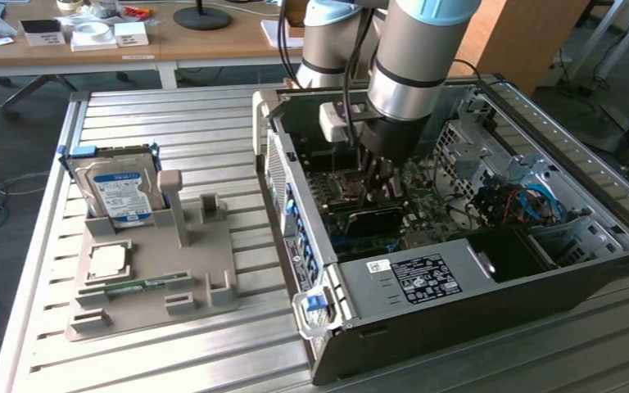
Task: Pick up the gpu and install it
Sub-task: 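Press down on the gpu until it lock into place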
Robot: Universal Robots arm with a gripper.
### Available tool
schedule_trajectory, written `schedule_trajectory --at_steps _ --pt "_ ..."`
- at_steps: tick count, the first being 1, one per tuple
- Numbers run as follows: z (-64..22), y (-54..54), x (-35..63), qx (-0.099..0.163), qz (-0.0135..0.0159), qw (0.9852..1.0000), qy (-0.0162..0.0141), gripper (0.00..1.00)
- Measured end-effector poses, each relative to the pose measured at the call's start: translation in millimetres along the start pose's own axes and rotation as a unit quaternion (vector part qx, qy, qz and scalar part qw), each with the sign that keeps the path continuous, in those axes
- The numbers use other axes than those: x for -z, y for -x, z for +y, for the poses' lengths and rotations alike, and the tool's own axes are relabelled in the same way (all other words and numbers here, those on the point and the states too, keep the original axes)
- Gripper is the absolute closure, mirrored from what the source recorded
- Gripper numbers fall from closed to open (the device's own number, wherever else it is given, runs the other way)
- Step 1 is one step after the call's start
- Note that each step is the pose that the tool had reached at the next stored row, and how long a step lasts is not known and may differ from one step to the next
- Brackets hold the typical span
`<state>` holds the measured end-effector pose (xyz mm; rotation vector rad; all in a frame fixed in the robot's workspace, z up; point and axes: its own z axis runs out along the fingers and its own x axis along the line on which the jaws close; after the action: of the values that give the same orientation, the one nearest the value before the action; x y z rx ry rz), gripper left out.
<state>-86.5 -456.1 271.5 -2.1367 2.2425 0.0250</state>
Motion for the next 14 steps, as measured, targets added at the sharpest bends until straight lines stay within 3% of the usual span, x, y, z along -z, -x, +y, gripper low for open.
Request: schedule_trajectory --at_steps 5,14 --pt "-0.1 0.2 5.9 0.0 0.0 1.0 0.0 0.89" --pt "-0.1 0.3 6.0 0.0 0.0 1.0 0.0 0.89"
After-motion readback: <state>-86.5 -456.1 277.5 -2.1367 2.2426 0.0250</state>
